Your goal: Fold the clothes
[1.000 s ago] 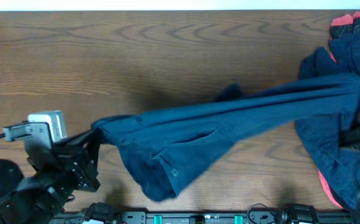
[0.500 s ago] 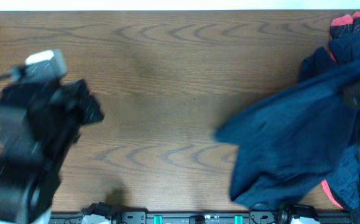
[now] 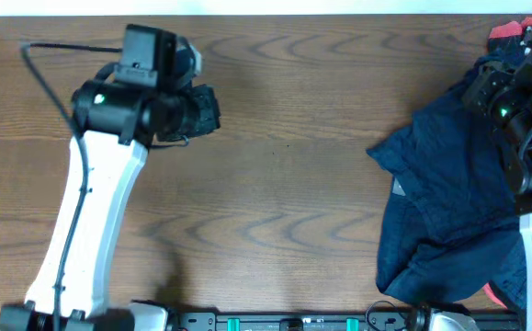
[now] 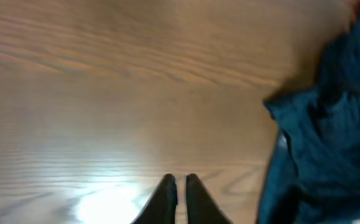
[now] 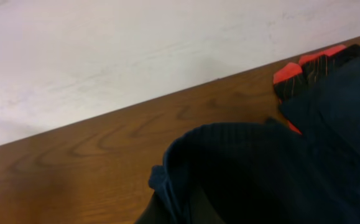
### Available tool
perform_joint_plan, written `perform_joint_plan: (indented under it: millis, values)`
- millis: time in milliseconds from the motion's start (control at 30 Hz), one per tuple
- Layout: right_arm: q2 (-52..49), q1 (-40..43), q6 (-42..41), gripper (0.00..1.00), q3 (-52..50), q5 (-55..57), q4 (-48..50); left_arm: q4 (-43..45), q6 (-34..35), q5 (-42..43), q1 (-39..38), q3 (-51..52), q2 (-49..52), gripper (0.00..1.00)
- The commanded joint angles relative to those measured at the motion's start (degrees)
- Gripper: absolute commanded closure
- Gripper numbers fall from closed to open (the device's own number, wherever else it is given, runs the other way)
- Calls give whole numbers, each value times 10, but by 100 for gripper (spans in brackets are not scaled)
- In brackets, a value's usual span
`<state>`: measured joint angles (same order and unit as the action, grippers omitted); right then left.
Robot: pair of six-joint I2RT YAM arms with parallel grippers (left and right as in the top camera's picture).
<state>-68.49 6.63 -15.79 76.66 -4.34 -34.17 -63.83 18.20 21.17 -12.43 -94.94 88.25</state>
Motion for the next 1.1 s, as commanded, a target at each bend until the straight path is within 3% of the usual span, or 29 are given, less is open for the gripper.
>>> perform_joint_plan:
  millis: [0,33,167,267,467,600,900,1067]
  values:
    - [9,4,10,99,6,-2,-7,10,-42,59,-17,2,37,83]
    - [9,4,10,99,6,4,-12,17,-57,59,-29,2,51,71]
    - [9,4,10,99,6,22,-21,47,-111,80,-77,2,95,56]
    - [9,4,10,99,6,22,-26,77,-132,99,-116,2,129,39]
    - [9,4,10,99,6,28,-42,155,-132,111,-173,2,198,30]
    - [9,5,10,99,6,40,-49,227,-129,191,-191,2,243,28]
    - [9,5,10,99,6,39,-60,385,-46,296,-211,2,350,21]
    - [9,5,10,99,6,39,-61,459,5,300,-230,2,390,19]
